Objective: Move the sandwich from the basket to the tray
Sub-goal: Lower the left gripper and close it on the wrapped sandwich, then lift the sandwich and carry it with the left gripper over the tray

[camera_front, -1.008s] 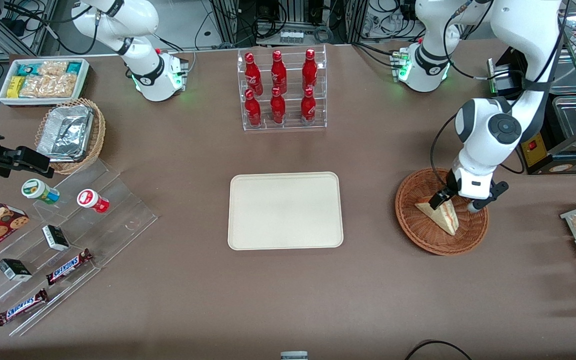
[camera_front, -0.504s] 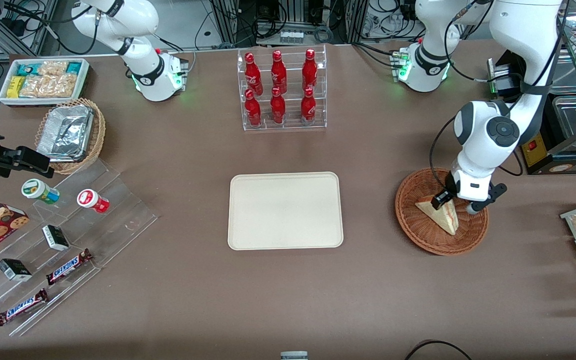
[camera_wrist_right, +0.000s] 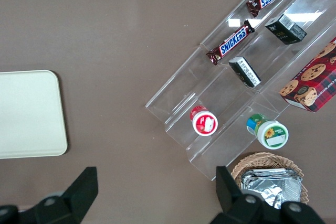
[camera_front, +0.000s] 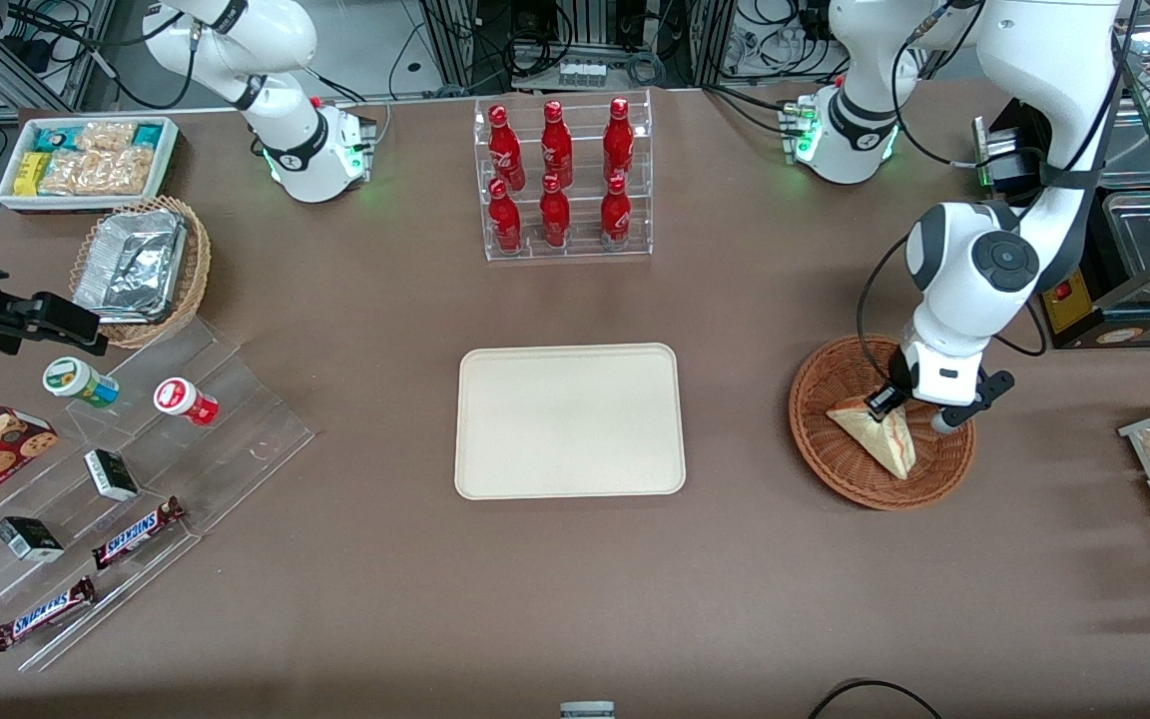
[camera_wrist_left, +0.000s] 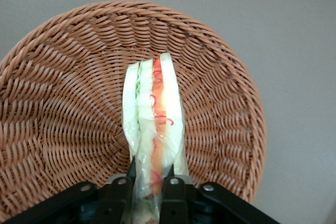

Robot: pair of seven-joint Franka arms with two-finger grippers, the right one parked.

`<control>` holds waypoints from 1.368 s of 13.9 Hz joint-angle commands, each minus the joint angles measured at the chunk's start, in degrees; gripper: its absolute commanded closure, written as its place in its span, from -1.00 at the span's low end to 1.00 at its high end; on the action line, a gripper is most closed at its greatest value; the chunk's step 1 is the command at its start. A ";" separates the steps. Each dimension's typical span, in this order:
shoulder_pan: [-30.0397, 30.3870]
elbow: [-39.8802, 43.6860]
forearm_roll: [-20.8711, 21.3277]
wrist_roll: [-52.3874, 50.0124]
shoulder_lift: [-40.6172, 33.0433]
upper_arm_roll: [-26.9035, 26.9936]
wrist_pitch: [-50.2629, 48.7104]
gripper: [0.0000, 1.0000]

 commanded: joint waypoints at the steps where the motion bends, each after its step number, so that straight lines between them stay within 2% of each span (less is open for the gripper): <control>1: -0.53 4.32 0.96 -0.18 -4.91 -0.16 -10.98 1.00; 4: -0.53 20.65 0.96 -0.61 -3.52 -5.33 -36.29 1.00; 6: -0.53 25.51 0.87 -1.67 -3.43 -10.24 -41.70 1.00; 9: -0.79 28.51 2.09 -3.08 -2.56 -18.85 -41.46 1.00; 11: -2.88 32.28 2.36 -3.25 0.68 -21.77 -41.89 1.00; 15: -12.63 38.87 3.33 -5.71 9.11 -21.96 -41.54 1.00; 17: -16.07 43.44 7.79 -10.26 14.48 -21.96 -41.54 1.00; 19: -18.88 46.26 9.83 -11.78 18.88 -21.96 -41.46 1.00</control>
